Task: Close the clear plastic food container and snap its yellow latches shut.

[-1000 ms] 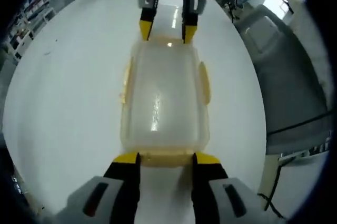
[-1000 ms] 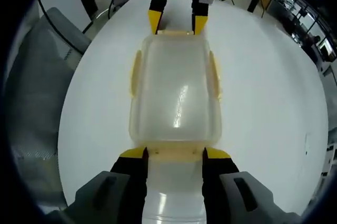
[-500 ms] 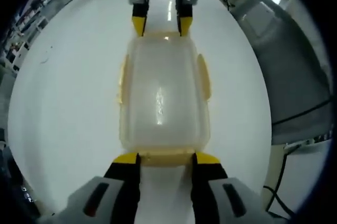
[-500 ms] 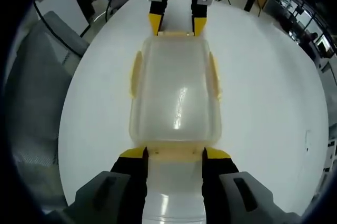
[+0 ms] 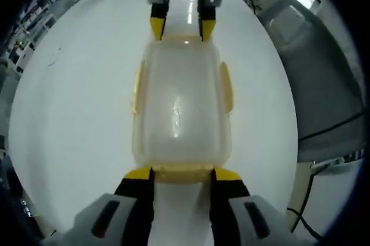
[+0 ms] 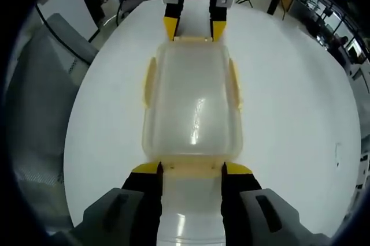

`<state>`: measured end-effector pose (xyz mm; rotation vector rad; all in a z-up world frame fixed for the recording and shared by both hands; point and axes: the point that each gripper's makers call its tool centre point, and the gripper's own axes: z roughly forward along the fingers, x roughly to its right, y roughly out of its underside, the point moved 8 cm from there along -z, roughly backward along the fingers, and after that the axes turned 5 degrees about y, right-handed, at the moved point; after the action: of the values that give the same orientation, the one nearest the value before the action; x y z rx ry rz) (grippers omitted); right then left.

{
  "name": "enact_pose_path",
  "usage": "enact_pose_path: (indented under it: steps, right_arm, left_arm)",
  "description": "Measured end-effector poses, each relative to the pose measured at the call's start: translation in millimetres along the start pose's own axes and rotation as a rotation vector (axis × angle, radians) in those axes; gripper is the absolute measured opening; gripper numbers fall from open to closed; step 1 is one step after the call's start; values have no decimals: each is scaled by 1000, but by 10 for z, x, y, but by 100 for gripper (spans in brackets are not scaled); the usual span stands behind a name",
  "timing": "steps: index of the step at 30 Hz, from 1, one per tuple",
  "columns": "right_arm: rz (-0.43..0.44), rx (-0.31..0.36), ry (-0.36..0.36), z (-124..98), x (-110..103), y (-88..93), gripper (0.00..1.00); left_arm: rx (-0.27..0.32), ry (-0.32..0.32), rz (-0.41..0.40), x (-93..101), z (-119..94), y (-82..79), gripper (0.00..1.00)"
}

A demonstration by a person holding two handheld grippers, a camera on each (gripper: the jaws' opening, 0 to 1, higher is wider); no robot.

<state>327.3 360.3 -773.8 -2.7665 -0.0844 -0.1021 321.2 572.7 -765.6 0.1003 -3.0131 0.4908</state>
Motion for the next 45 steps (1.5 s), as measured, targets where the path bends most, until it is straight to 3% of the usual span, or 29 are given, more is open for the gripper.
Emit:
enact_pose_path:
  steps: [8,28,37,45]
  right_arm:
    - [17,20,-23,-36,-17,3,36]
    - [-9,92,-19,-544,-6,-76,36]
    - [-19,103,-4,-751,12,-16,36]
    - [-9,97,2,-921,-23,196,36]
  left_arm:
    - [-2,4,7,22,-53,-37,32]
    - [39,-2,-21,153,-447,-186,32]
    - [59,-7,-28,190,-612,-372,32]
    - [80,-10,-15,221,-598,-622,32]
